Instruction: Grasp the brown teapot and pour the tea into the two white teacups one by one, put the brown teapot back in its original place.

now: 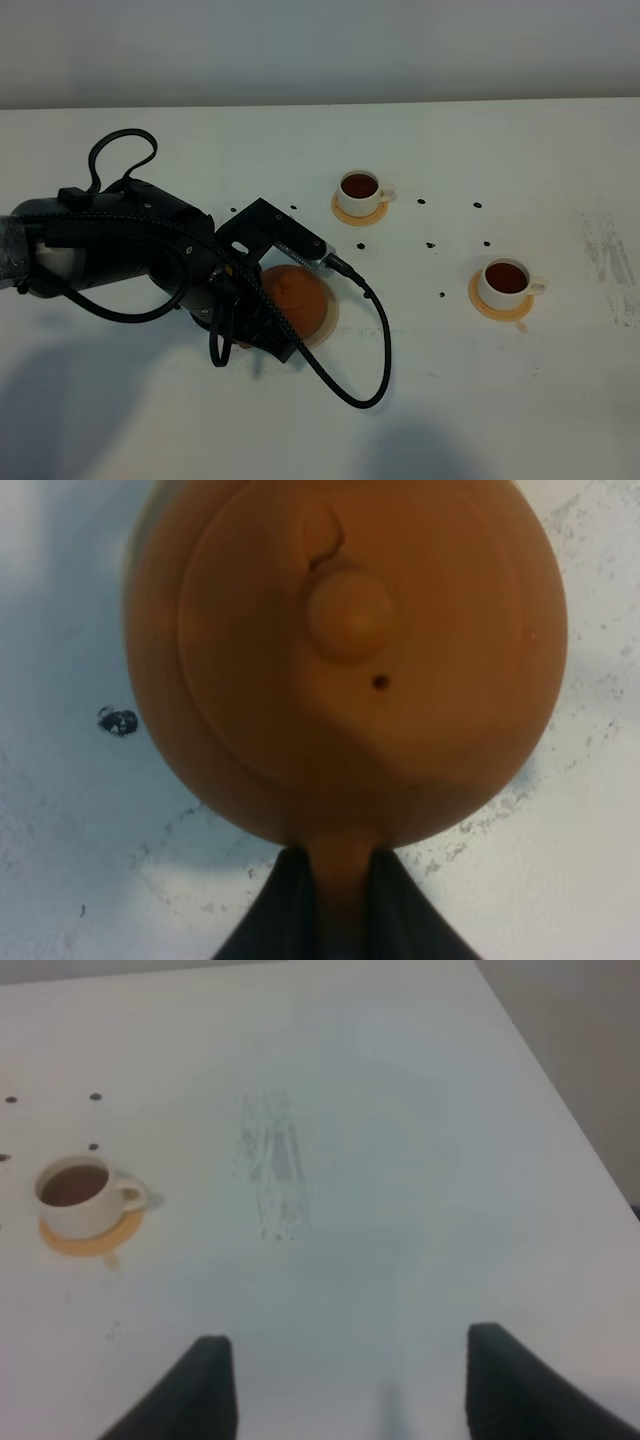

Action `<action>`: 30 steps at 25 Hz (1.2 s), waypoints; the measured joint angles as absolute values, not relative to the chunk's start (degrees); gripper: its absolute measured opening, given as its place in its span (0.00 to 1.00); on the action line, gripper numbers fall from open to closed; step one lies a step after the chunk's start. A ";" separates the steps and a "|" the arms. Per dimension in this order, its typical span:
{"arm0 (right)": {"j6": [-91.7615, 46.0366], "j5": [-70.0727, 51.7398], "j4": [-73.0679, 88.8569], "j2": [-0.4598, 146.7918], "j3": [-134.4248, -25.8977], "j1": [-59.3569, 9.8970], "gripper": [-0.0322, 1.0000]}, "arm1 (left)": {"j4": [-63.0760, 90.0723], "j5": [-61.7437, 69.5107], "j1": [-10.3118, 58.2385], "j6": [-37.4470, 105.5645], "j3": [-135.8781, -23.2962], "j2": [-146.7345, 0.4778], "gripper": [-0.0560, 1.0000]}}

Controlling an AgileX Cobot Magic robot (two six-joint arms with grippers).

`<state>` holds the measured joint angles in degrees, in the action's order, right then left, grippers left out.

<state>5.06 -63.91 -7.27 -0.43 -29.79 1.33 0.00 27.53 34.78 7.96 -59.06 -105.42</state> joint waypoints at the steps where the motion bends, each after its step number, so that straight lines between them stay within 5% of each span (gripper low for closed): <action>1: 5.06 -63.91 -7.27 -0.43 -29.79 1.33 0.52 | 0.00 27.53 34.78 7.96 -59.06 -105.42 0.15; 12: 5.06 -63.91 -7.27 -0.43 -29.79 1.33 0.52 | 0.00 28.54 34.78 7.91 -59.06 -105.09 0.45; 30: 5.06 -63.91 -7.27 -0.43 -29.79 1.33 0.52 | 0.00 40.43 19.35 9.03 -58.73 -84.76 0.42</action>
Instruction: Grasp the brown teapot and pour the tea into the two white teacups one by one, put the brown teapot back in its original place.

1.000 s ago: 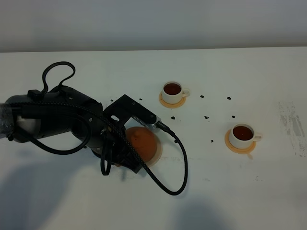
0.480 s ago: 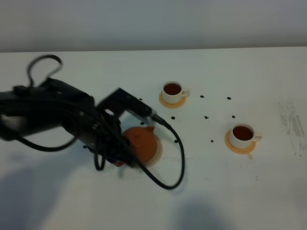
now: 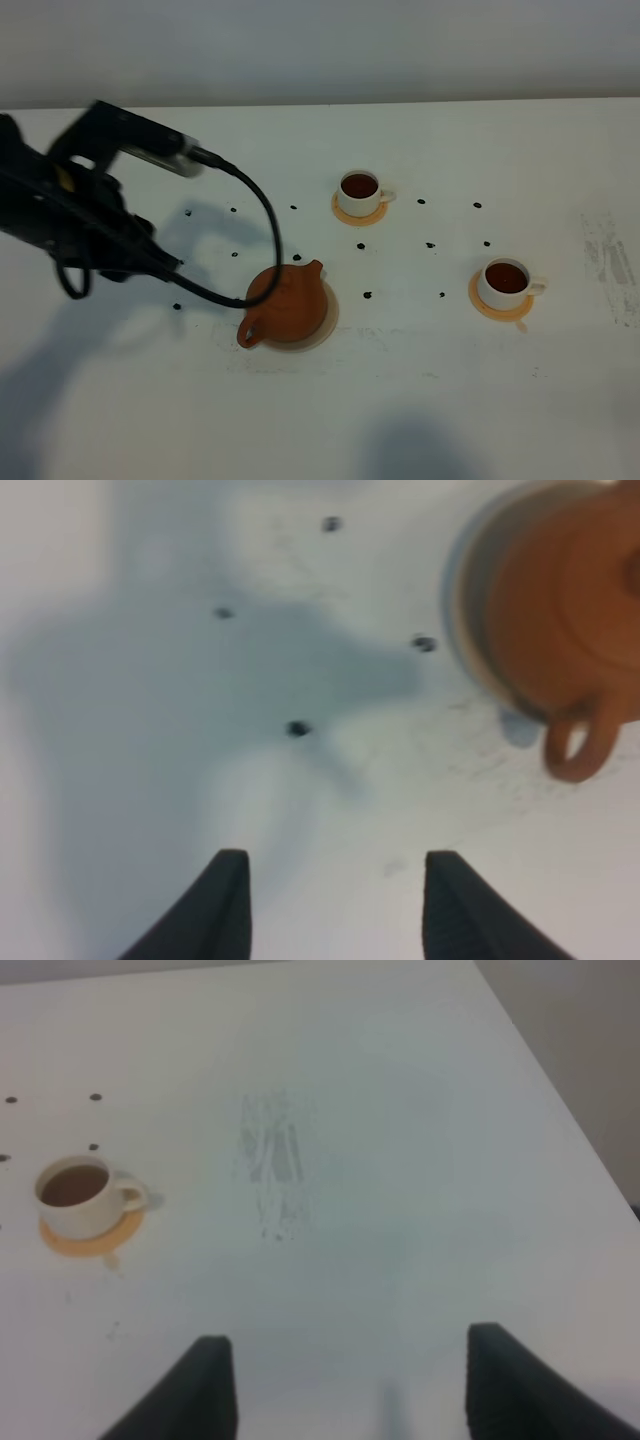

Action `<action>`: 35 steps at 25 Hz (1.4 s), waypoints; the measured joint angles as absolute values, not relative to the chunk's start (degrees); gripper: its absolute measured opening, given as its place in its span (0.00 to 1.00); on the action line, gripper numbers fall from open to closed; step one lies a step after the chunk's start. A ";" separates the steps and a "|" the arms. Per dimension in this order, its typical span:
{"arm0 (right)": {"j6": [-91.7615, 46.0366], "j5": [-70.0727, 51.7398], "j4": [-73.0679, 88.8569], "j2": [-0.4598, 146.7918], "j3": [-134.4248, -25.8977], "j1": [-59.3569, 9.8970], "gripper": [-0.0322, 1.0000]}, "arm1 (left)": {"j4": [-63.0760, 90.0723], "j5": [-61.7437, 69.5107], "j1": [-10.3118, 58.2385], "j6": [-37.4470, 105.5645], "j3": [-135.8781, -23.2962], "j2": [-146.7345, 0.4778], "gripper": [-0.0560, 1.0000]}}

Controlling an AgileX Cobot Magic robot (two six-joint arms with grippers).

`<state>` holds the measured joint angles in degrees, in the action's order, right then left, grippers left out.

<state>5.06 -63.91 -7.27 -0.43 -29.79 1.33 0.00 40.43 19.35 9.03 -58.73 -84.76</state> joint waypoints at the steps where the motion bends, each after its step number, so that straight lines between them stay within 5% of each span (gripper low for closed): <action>1: 5.06 -63.91 -7.27 -0.43 -29.79 1.33 0.52 | 0.00 40.78 18.26 9.03 -58.08 -83.15 0.41; 25: 5.06 -63.91 -7.27 -0.43 -29.79 1.33 0.52 | 6.51 49.54 -9.24 9.20 -33.09 -33.39 0.34; 35: 5.06 -63.91 -7.27 -0.43 -29.79 1.33 0.52 | 7.04 63.38 -11.11 9.20 -32.44 -17.20 0.34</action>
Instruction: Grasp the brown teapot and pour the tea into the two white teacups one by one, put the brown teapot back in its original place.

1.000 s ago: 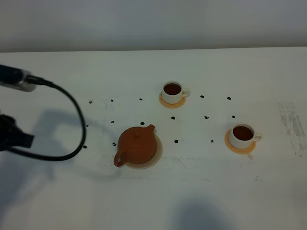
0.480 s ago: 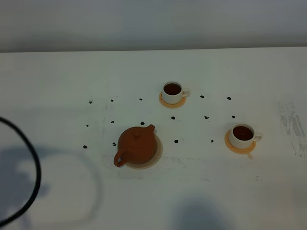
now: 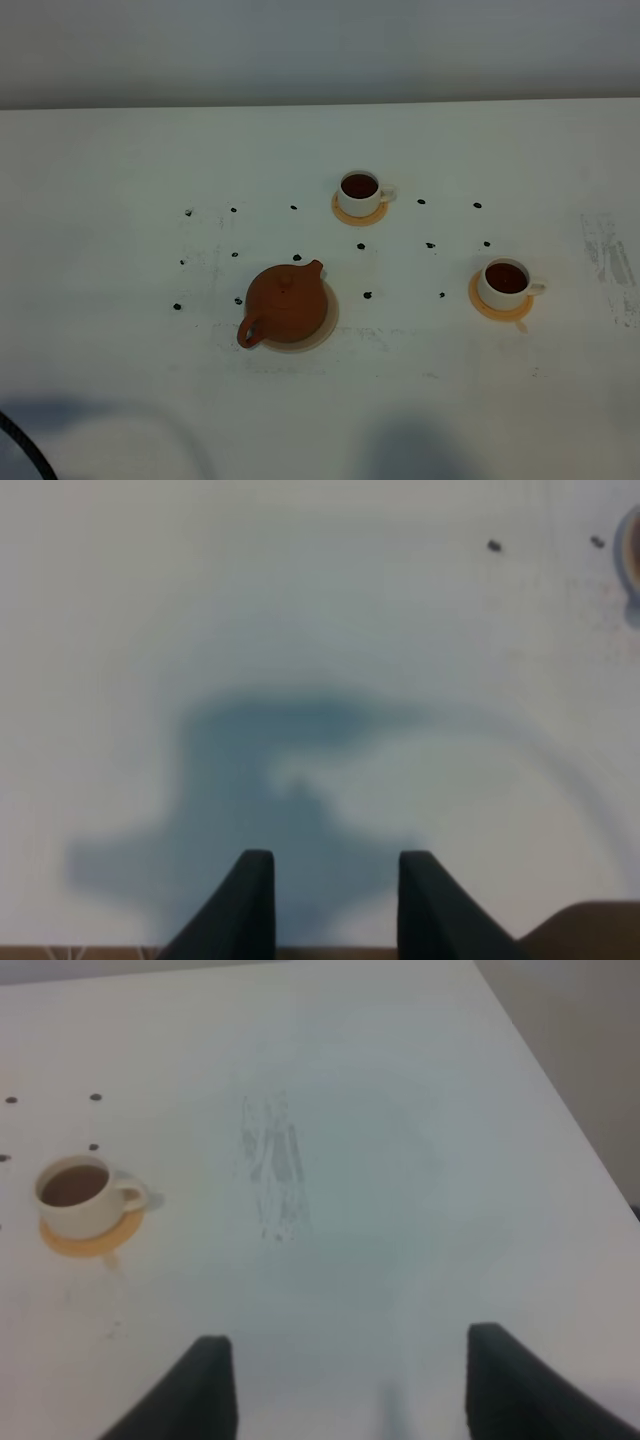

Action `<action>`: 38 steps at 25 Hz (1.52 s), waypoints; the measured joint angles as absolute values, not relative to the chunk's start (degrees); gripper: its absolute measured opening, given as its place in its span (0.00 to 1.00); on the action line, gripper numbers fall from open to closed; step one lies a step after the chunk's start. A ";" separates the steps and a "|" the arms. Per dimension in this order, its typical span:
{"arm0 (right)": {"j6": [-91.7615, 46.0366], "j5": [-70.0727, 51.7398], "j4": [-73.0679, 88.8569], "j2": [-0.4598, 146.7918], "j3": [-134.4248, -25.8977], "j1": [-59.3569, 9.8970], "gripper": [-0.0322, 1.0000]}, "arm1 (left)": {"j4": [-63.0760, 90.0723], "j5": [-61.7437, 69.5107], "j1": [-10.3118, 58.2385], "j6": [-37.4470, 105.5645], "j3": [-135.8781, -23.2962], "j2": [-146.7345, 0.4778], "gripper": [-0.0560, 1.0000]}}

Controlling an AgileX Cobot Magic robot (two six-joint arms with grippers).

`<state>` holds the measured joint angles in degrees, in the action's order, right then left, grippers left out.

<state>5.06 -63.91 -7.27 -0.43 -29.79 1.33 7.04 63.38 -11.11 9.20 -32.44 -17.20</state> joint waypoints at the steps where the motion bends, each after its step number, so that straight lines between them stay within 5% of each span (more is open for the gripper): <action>1: 5.06 -63.91 -7.27 -0.43 -29.79 1.33 0.52 | 7.30 62.94 -11.11 9.20 -31.73 -16.17 0.34; 18: 5.06 -63.91 -7.27 -0.43 -29.79 1.33 0.52 | 5.55 61.08 0.15 4.88 -26.08 0.11 0.34; 38: 5.06 -63.91 -7.27 -0.43 -29.79 1.33 0.52 | 5.55 61.03 0.69 4.88 -26.08 0.11 0.34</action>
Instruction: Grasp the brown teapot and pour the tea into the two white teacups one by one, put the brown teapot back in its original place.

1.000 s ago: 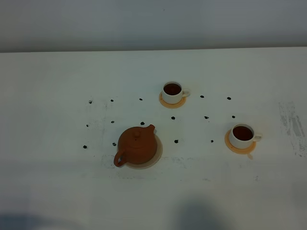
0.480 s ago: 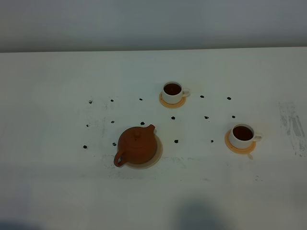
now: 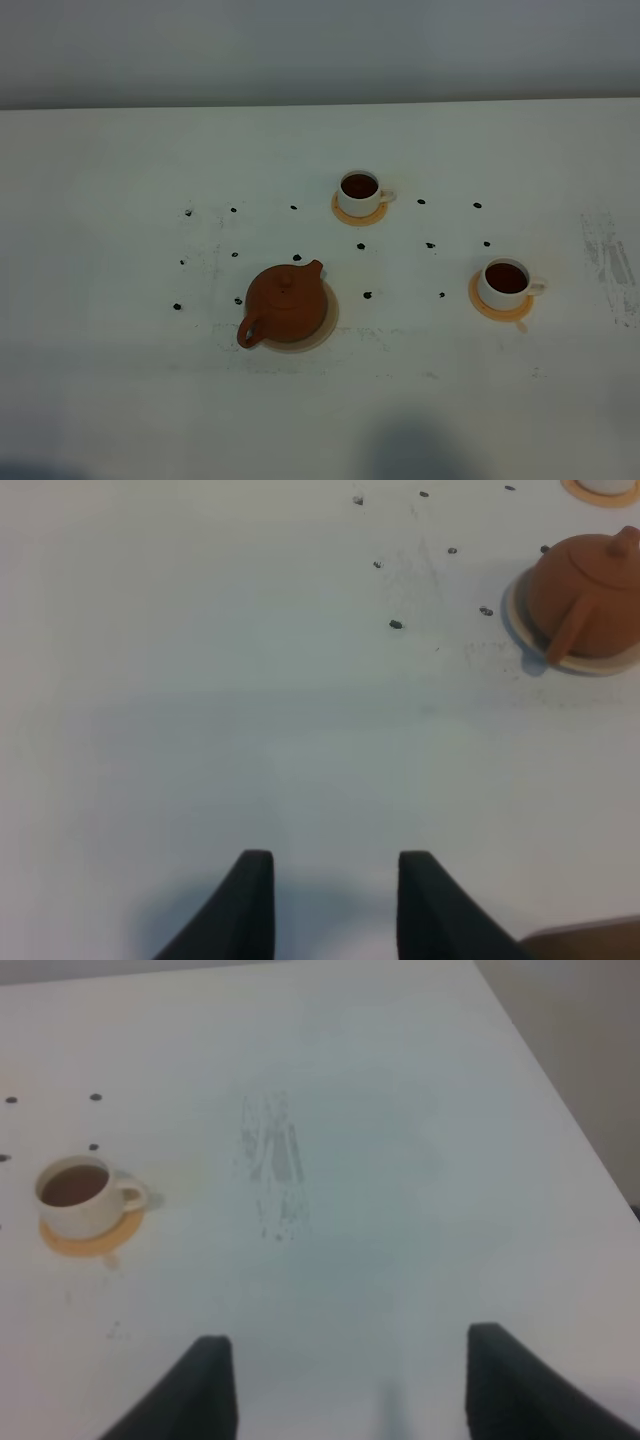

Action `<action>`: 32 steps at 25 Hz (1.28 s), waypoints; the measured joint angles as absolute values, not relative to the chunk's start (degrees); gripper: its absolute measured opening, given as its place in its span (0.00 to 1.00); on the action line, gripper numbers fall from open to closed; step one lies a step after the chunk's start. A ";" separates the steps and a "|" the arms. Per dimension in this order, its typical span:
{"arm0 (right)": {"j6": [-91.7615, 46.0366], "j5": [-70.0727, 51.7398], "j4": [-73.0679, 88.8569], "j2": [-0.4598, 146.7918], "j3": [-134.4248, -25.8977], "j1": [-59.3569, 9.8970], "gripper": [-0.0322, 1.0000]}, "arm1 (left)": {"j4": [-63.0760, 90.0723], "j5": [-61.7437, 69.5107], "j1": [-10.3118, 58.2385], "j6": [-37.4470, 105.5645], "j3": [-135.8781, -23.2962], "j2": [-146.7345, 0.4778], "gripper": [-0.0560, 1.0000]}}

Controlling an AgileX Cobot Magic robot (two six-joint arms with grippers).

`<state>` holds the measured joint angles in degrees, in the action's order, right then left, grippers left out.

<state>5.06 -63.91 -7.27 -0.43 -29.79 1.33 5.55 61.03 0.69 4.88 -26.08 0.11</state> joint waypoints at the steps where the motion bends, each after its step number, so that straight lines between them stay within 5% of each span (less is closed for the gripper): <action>1: 5.06 -63.91 -7.27 -0.43 -29.79 1.33 0.52 | 5.55 61.03 0.69 4.88 -26.08 0.11 0.34; 32: 5.06 -63.91 -7.28 -0.43 -29.79 -4.31 0.52 | 5.55 61.08 0.69 4.88 -26.08 0.11 0.34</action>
